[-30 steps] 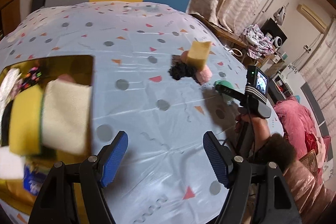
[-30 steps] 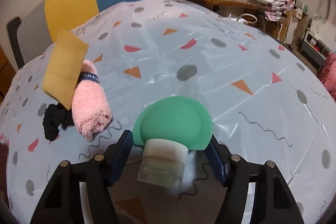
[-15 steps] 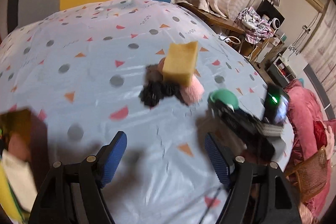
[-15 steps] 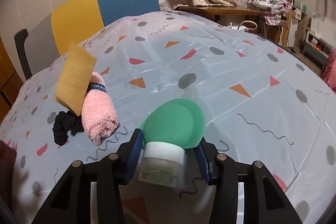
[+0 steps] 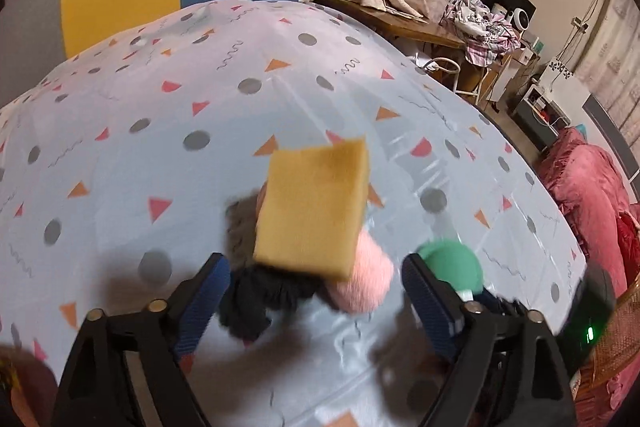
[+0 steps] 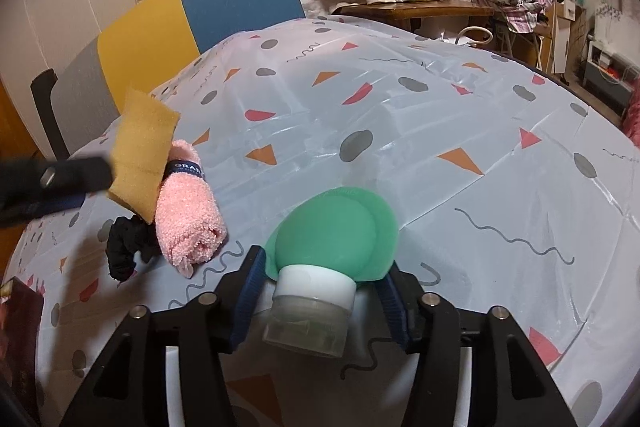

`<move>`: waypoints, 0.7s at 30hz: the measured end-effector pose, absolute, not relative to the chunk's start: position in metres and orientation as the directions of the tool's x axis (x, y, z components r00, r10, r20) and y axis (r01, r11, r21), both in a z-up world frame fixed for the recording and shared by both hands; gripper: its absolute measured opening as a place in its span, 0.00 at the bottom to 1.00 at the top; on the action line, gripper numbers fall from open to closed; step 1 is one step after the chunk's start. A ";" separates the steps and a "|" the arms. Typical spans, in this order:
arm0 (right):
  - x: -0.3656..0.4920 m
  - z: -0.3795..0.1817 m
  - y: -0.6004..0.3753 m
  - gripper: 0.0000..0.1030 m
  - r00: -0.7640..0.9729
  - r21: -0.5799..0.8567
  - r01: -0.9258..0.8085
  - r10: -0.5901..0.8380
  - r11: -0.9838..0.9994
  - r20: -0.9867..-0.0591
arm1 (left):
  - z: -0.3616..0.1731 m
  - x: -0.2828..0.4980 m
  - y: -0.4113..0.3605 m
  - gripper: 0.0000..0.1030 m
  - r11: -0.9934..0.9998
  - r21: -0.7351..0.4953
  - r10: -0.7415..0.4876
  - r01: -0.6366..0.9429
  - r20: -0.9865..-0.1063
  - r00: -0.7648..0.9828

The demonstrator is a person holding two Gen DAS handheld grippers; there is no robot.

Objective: Organize rigid objects
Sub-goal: 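Grasp the small yellow sponge cube with the left gripper while the right holds the jar, then carry the yellow cube into the tray and open the left gripper while the right holds the jar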

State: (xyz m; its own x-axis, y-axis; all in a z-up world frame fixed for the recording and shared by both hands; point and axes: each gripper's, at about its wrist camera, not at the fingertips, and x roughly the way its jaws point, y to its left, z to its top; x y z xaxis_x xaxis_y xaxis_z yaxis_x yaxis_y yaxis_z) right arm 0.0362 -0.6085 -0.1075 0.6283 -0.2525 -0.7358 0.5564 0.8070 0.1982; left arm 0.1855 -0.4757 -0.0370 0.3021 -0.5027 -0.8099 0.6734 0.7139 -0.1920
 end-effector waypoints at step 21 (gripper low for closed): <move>0.042 -0.111 -0.603 0.58 0.598 0.139 0.558 -0.281 0.818 -0.751 | -0.052 0.204 -0.486 0.55 0.709 -0.152 -0.492 0.689 -0.806 0.328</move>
State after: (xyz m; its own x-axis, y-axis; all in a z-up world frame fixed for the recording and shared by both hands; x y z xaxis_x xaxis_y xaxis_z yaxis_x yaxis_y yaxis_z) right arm 0.0416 -0.6033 -0.1107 0.5983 -0.2806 -0.7506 0.5583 0.8179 0.1392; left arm 0.2043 -0.4861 -0.0519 0.3281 -0.4923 -0.8062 0.6889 0.7087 -0.1524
